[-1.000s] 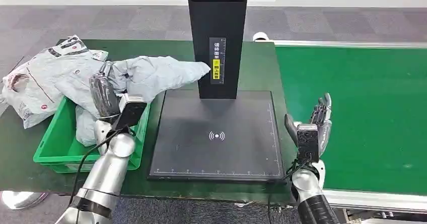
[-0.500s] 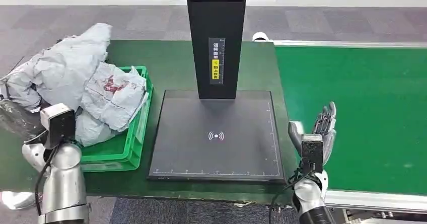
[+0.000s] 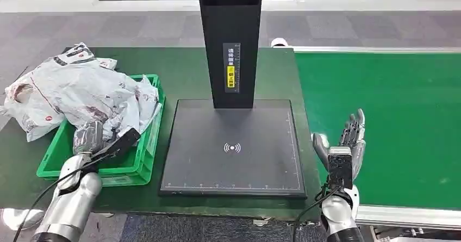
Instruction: Moved the parcel from conveyor to table for the left to box.
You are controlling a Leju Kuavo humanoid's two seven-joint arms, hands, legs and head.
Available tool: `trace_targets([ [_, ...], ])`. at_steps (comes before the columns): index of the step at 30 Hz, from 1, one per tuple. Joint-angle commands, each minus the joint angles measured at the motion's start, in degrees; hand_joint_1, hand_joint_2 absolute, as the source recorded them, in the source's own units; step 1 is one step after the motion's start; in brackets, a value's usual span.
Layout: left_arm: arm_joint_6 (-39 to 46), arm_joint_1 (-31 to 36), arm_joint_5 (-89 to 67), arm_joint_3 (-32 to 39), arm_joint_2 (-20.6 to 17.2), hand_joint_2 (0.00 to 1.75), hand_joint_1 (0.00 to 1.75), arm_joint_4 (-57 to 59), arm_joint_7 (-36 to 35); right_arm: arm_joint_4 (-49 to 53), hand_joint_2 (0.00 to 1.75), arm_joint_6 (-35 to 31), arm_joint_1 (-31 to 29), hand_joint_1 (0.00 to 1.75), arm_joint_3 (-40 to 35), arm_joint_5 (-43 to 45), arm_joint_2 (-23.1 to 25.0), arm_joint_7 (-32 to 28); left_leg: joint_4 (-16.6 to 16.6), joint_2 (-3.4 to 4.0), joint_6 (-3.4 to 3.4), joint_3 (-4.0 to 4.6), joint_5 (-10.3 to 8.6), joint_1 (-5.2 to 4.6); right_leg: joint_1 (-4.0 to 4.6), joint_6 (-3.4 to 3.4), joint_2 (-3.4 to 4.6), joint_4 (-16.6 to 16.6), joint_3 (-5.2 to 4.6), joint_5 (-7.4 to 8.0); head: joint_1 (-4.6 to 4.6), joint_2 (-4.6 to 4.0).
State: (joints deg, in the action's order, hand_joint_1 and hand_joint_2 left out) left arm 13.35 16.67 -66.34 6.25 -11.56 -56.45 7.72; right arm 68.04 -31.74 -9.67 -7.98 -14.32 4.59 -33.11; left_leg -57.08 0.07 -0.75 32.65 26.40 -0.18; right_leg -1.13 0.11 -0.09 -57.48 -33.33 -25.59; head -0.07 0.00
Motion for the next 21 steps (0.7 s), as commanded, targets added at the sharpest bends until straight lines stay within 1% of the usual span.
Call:
trace_targets([
  [1, -3.52, -1.71, -0.14, -4.40, -1.76, 1.75, 1.75, 8.42, 0.26, -0.55, 1.75, 0.87, -0.88, 0.00, 3.36, 0.02, 0.12, 0.30, 0.19, 0.17, -0.10, 0.17, -0.25, 0.11, 0.11, -0.13, 0.19, 0.16, -0.24, 0.25, 0.00, 0.00],
  [2, -6.76, -1.36, -1.34, -6.66, -3.00, 1.75, 1.75, 9.75, 1.22, -0.86, 1.75, 1.58, -1.09, 0.00, 3.21, -0.55, 0.37, 0.58, 0.22, 0.14, -0.08, -0.05, -0.20, 0.04, 0.01, -0.14, 0.14, 0.08, -0.09, 0.14, 0.00, 0.00],
  [3, -8.43, -0.50, -0.73, -6.91, -3.09, 1.75, 1.52, 11.60, 1.85, -1.04, 1.75, 1.95, -1.26, 0.00, 3.44, -0.71, 0.86, 0.73, 0.36, 0.19, -0.12, 0.01, -0.30, 0.09, 0.04, -0.20, 0.19, 0.18, -0.18, 0.27, 0.00, 0.00],
  [4, -9.10, 0.64, -1.82, -8.07, -3.47, 1.75, 0.03, 13.82, 1.19, -1.44, 1.75, 2.25, -1.42, 0.00, 3.34, -1.23, 1.16, 1.08, 0.36, 0.14, -0.01, -0.22, -0.40, 0.06, -0.02, -0.23, 0.13, 0.07, 0.00, 0.16, 0.00, 0.00],
  [5, -7.74, 2.21, -2.75, -8.69, -3.37, 1.75, 0.00, 16.08, 0.55, -1.31, 1.75, 2.59, -1.32, 0.00, 3.58, -1.61, 1.56, 1.21, 0.47, 0.14, -0.02, -0.18, -0.48, 0.08, 0.00, -0.28, 0.14, 0.15, -0.06, 0.23, 0.00, 0.00],
  [6, -6.15, 3.57, -1.66, -7.48, -2.54, 1.75, 0.00, 17.41, -0.15, -0.99, 1.75, 2.52, -1.00, 0.00, 3.70, -2.14, 1.82, 1.42, 0.47, 0.06, -0.14, -0.37, -0.52, 0.02, -0.06, -0.29, 0.07, 0.05, 0.12, 0.12, 0.00, 0.00],
  [7, -2.72, 5.63, 0.19, -5.51, -1.00, 1.75, 0.00, 18.40, -0.92, 0.36, 1.75, 2.52, 0.01, 0.00, 4.08, -2.75, 2.12, 1.91, 0.61, 0.03, -0.23, -0.39, -0.64, 0.06, -0.01, -0.35, 0.05, 0.14, 0.14, 0.17, 0.00, 0.00],
  [8, 0.46, 6.70, 2.64, -3.46, 0.35, 1.75, 0.00, 17.62, -0.89, 1.46, 1.75, 2.40, 0.84, 0.00, 4.37, -3.11, 2.22, 2.35, 0.61, -0.18, -0.28, -0.54, -0.64, 0.00, -0.11, -0.41, -0.17, -0.01, 0.30, 0.00, 0.02, 0.00],
  [9, 3.02, 7.88, 8.30, -0.17, 2.32, 1.75, 0.00, 15.66, 0.10, 3.12, 1.75, 2.48, 2.05, 0.00, 4.66, -3.42, 2.30, 2.89, 0.72, -0.26, -0.24, -0.44, -0.69, 0.05, -0.10, -0.47, -0.25, 0.06, 0.20, 0.08, 0.00, 0.00],
  [10, 4.23, 8.40, 12.48, 1.45, 3.26, 1.75, 0.00, 13.81, 1.01, 3.99, 1.75, 2.60, 2.72, 0.00, 4.74, -3.54, 2.20, 2.99, 0.76, -0.48, -0.18, -0.20, -0.80, 0.11, -0.04, -0.52, -0.47, 0.14, 0.03, 0.17, 0.00, 0.00],
  [11, 3.43, 8.35, 12.96, 0.82, 3.17, 1.75, 0.00, 12.34, 0.35, 4.38, 1.75, 2.70, 3.03, 0.00, 4.81, -3.59, 2.18, 3.04, 0.66, -0.65, -0.23, -0.37, -0.68, 0.06, -0.11, -0.57, -0.66, -0.06, 0.15, -0.06, 0.00, 0.00],
  [12, 3.10, 8.16, 13.13, 0.61, 3.03, 1.75, 0.00, 11.67, 0.01, 4.48, 1.75, 2.76, 3.11, 0.00, 4.86, -3.58, 2.14, 3.04, 0.66, -0.69, -0.39, -0.07, -0.72, 0.17, 0.01, -0.60, -0.70, 0.01, -0.09, 0.08, 0.00, 0.00],
  [13, 3.08, 8.04, 13.13, 0.61, 2.98, 1.75, 0.00, 11.68, 0.01, 4.46, 1.75, 2.76, 3.08, 0.00, 4.87, -3.58, 2.14, 3.05, 0.62, -0.66, -0.56, -0.34, -0.42, 0.09, -0.06, -0.55, -0.72, -0.12, 0.10, -0.19, -0.02, 0.00],
  [14, 2.86, 7.52, 13.51, 0.39, 2.78, 1.75, 0.00, 11.13, -0.29, 4.23, 1.75, 2.91, 2.88, 0.00, 4.90, -3.61, 2.18, 3.10, 0.57, -0.56, -0.56, -0.66, -0.24, 0.16, 0.03, -0.61, -0.63, -0.17, 0.36, -0.37, -0.02, 0.00],
  [15, 2.91, 7.31, 13.70, 0.27, 2.70, 1.75, 0.00, 11.00, -0.33, 4.02, 1.75, 2.98, 2.77, 0.00, 4.91, -3.61, 2.19, 3.11, 0.66, -0.54, -0.62, -0.41, -0.43, 0.29, 0.16, -0.69, -0.60, -0.03, 0.11, -0.17, 0.00, 0.00],
  [16, 3.02, 7.18, 13.84, 0.24, 2.67, 1.75, 0.00, 11.04, -0.31, 3.97, 1.75, 2.99, 2.72, 0.00, 4.92, -3.64, 2.20, 3.13, 0.65, -0.51, -0.60, -0.85, -0.51, 0.36, 0.22, -0.93, -0.57, -0.11, 0.43, -0.21, 0.00, 0.00],
  [17, 3.18, 7.05, 13.97, 0.21, 2.62, 1.75, 0.00, 11.12, -0.24, 3.91, 1.75, 3.00, 2.65, 0.00, 4.93, -3.66, 2.22, 3.14, 0.74, -0.52, -0.65, -0.81, -0.71, 0.44, 0.30, -0.92, -0.60, 0.07, 0.22, -0.05, 0.02, 0.00],
  [18, 3.18, 7.05, 13.97, 0.21, 2.62, 1.75, 0.00, 11.12, -0.24, 3.91, 1.75, 3.00, 2.65, 0.00, 4.93, -3.66, 2.22, 3.14, 0.71, -0.47, -1.14, -1.25, -0.96, 0.41, 0.27, -0.99, -0.54, -0.05, 0.39, -0.11, 0.02, 0.00],
  [19, 5.43, 6.89, 16.17, 1.61, 3.30, 1.75, 0.00, 10.22, 1.42, 3.89, 1.75, 3.07, 2.65, 0.00, 4.93, -3.67, 2.22, 3.15, 0.77, -0.44, -1.07, -1.17, -0.99, 0.45, 0.32, -0.95, -0.49, 0.07, 0.33, 0.01, 0.00, 0.00],
  [20, 7.72, 7.03, 18.95, 2.71, 3.79, 0.00, 0.00, 9.86, 3.53, 4.05, 1.75, 3.03, 2.82, 0.00, 4.96, -3.71, 2.23, 3.19, 0.74, -0.44, -1.05, -1.04, -0.99, 0.50, 0.37, -0.94, -0.50, 0.09, 0.22, 0.04, 0.00, 0.00],
  [21, 9.88, 6.83, 23.75, 4.73, 4.70, 0.00, 0.00, 7.64, 6.00, 4.15, 1.75, 3.07, 3.01, 0.00, 4.82, -3.74, 2.15, 3.19, 0.72, -0.52, -1.07, -1.14, -0.97, 0.43, 0.30, -0.95, -0.56, 0.01, 0.29, -0.04, 0.00, 0.00],
])
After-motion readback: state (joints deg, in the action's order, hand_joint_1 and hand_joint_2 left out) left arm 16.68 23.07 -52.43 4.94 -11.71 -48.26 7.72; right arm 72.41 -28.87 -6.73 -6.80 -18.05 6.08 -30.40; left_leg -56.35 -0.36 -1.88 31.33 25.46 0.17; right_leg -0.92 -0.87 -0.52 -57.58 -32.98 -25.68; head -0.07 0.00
